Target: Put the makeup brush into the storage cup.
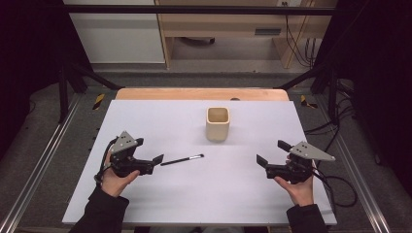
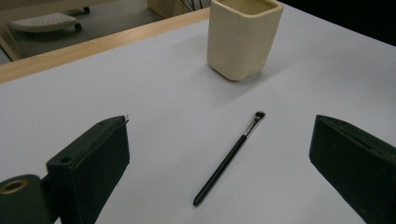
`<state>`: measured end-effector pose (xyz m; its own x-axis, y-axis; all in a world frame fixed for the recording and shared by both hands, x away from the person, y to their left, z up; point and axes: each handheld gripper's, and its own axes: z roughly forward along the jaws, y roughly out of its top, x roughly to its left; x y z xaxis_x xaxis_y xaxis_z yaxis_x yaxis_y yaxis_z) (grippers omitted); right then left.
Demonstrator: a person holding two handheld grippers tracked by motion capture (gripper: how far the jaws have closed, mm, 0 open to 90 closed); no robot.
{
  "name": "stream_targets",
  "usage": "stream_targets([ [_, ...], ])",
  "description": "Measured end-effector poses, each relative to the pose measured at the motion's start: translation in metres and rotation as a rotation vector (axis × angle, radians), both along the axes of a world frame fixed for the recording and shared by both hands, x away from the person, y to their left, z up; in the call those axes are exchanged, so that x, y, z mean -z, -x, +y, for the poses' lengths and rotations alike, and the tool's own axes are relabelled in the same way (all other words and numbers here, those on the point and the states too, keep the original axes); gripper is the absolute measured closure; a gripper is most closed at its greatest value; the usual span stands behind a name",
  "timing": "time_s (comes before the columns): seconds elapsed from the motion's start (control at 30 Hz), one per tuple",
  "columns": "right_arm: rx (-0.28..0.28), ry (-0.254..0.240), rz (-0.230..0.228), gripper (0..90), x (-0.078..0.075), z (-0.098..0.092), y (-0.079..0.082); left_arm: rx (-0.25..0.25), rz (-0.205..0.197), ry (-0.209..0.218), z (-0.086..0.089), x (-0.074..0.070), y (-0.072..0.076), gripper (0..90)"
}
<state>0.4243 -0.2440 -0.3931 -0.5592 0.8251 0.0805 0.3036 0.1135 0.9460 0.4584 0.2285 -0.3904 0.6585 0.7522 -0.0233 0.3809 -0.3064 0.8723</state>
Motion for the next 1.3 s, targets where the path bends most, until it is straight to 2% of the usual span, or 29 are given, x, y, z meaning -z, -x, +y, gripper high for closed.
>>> stream_targets([
  [0.13,-0.002,0.007,0.005,6.1,0.001,0.002,-0.001,0.004,0.005,-0.018,-0.008,0.003,-0.006,5.2],
  [0.37,-0.003,0.014,0.011,5.9,0.002,0.004,-0.001,0.021,0.026,-0.027,-0.026,0.008,-0.018,7.4],
  [0.47,-0.006,0.015,0.009,5.9,0.002,0.004,-0.001,0.038,0.039,-0.044,-0.036,0.011,-0.023,8.0],
  [0.5,-0.004,0.016,0.008,5.8,0.002,0.003,0.0,0.049,0.054,-0.059,-0.042,0.016,-0.026,8.0],
  [0.67,-0.004,0.019,0.009,5.8,0.002,0.004,-0.001,0.065,0.078,-0.1,-0.053,0.026,-0.031,8.1],
  [0.97,-0.011,0.024,0.019,5.7,0.004,0.006,-0.002,0.063,0.097,-0.149,-0.066,0.042,-0.04,13.9],
  [1.3,-0.016,0.028,0.02,5.7,0.005,0.007,-0.002,0.077,0.156,-0.21,-0.078,0.06,-0.05,21.2],
])
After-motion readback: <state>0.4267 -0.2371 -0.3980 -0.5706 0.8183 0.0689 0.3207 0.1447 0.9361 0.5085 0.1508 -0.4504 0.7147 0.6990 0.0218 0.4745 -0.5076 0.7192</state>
